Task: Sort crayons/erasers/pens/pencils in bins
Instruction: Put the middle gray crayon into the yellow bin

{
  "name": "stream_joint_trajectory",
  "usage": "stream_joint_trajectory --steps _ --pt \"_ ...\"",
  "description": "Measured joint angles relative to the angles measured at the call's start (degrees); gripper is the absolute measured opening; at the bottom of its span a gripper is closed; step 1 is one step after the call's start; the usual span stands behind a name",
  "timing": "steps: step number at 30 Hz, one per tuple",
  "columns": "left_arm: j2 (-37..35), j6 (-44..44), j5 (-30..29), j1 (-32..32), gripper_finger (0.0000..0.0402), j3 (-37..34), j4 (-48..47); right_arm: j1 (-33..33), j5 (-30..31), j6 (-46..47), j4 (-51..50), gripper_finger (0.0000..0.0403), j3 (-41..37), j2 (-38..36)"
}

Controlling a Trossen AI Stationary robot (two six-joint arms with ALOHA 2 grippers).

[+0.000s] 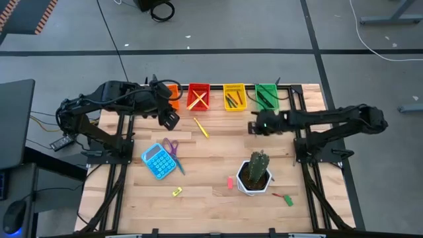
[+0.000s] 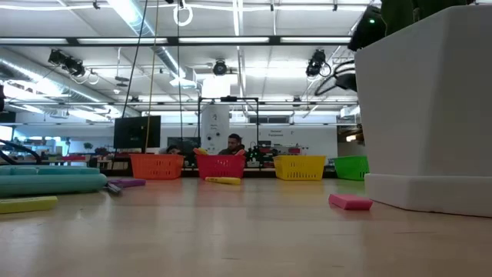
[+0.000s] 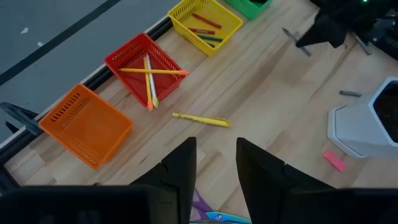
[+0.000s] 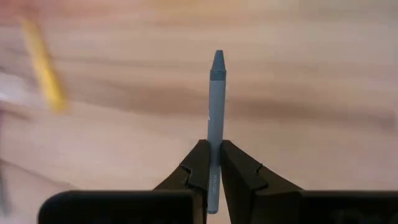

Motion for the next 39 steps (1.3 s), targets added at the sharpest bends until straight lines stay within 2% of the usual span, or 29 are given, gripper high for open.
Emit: stream_joint_trajectory --steps 4,10,18,26,39 --pt "0.00 -1.47 -0.28 0.04 0.0121 0.00 0.00 -5.75 -0.72 -10.49 3.16 0.0037 4.96 2.94" --pt "0.00 -5.12 -0.26 0.04 0.0123 0.00 0.02 -13.31 -1.29 -26.33 2.56 0.0037 17.56 10.96" --pt "0.00 -8.81 -0.26 -0.13 0.0114 0.00 0.64 -20.34 -5.34 -37.07 -1.18 0.0037 30.65 23.27" --pt "0.00 -8.83 -0.60 -0.13 0.0116 0.00 1.29 -25.15 -7.97 -43.39 -0.82 0.0037 34.87 32.57" --pt "3.91 -8.72 -2.75 -0.07 0.0114 0.09 7.39 -26.65 -8.73 -46.00 2.83 0.0037 34.87 38.51"
